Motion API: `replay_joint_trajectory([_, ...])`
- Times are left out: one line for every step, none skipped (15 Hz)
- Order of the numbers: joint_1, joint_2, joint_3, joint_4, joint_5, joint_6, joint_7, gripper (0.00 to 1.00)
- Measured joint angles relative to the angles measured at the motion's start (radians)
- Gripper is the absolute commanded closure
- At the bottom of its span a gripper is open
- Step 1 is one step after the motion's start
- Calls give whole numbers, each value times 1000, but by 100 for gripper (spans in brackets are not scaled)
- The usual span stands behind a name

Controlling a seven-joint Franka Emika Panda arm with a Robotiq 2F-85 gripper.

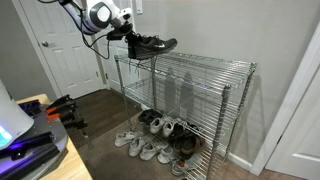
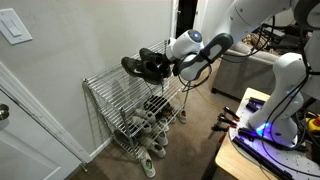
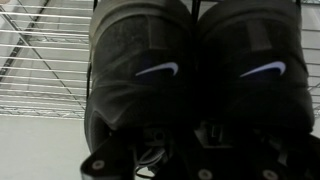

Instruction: Move the black shoes to the rack above them

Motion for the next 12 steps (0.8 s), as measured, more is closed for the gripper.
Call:
replay_joint_trajectory([0,9,0,4,0,0,0,81])
replay_joint_trajectory([-1,18,0,10,1,-1,3,81])
replay_joint_trajectory([-2,26,0,15,2,-1,6,81])
replay_joint_trajectory([-2,31,0,18,3,-1,7,81])
replay_joint_trajectory([-2,34,0,20,4,-1,7,81])
replay_joint_trajectory([-2,35,0,21,4,-1,7,81])
replay_joint_trajectory([-2,35,0,21,4,-1,7,81])
replay_joint_trajectory([-2,35,0,21,4,-1,7,81])
replay_joint_trajectory([-2,35,0,21,4,-1,7,81])
replay_joint_trajectory([-2,35,0,21,4,-1,7,81])
replay_joint_trajectory([-2,35,0,21,4,-1,7,81])
replay_joint_trajectory([-2,35,0,21,4,-1,7,81])
